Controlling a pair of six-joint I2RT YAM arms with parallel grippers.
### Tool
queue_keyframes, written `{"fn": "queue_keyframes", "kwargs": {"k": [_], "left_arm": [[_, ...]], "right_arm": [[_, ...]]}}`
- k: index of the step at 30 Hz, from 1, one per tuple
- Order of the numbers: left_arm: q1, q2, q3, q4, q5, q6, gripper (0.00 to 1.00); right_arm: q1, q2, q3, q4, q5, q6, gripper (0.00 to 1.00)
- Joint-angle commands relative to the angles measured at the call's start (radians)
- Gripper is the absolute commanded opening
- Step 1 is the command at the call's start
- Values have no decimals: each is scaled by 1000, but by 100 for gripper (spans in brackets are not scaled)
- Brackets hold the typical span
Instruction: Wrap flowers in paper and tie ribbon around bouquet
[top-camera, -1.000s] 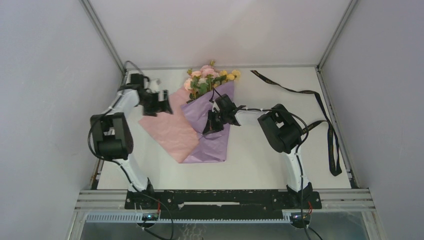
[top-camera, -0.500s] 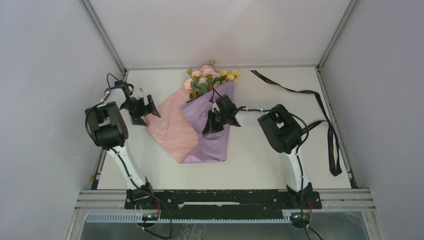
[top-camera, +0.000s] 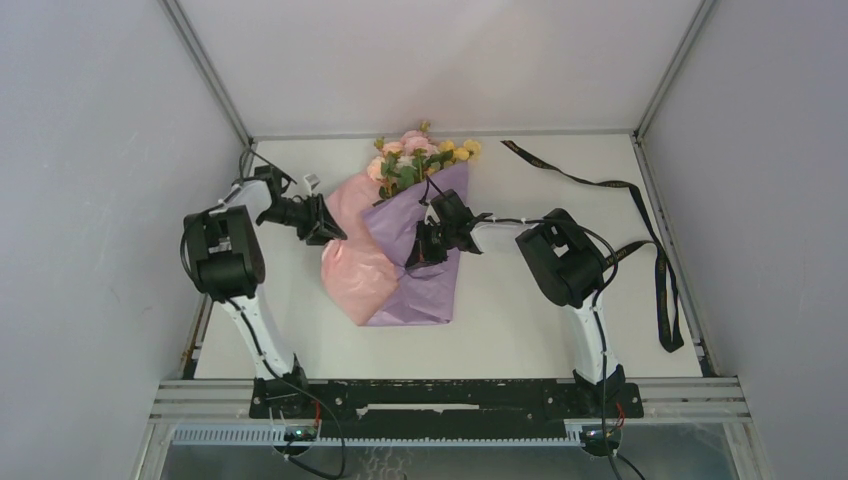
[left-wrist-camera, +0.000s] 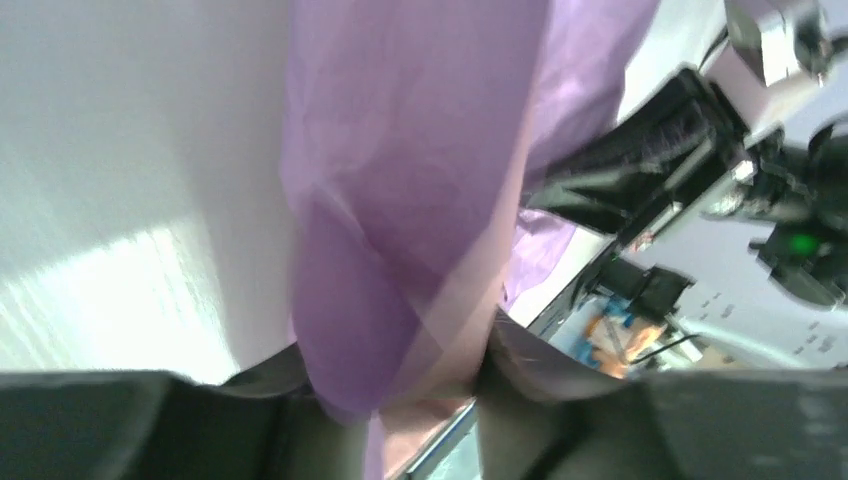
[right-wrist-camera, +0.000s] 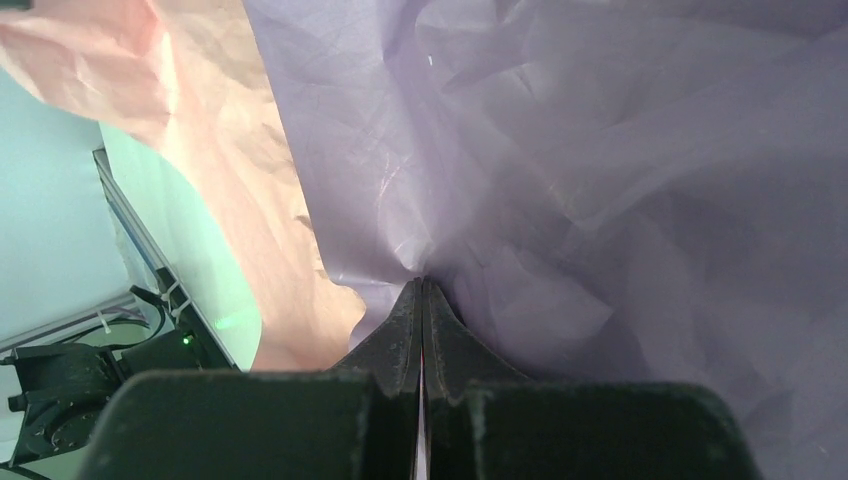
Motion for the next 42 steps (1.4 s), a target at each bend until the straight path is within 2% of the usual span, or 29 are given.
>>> {"fn": "queue_keyframes", "kwargs": {"k": [1, 4, 5, 10, 15, 23, 30, 37, 42], "left_arm": [[-29, -179, -45, 14, 79, 69, 30], [-52, -211, -57, 4, 71, 101, 5], [-61, -220, -55, 4, 65, 104, 1], [-130, -262, -18, 2, 92, 79, 0], [-283, -262, 84, 11, 116, -8, 0], [-436, -77, 260, 156, 18, -231, 0], [-507, 124, 410, 161, -108, -254, 0], [-524, 202, 428, 154, -192, -220, 0], [-533, 209, 412, 154, -230, -205, 0]], "right_arm": [[8, -11, -21, -13, 21, 8, 0], [9, -13, -21, -11, 21, 11, 0], [9, -13, -21, -11, 20, 11, 0], [8, -24, -26, -12, 28, 9, 0], [9, -43, -54, 35, 25, 33, 0], [18, -124, -183, 232, 68, 122, 0], [33, -198, -235, 314, 103, 150, 0], [39, -371, -299, 217, 173, 131, 0], [20, -482, -349, 37, 230, 66, 12]]}}
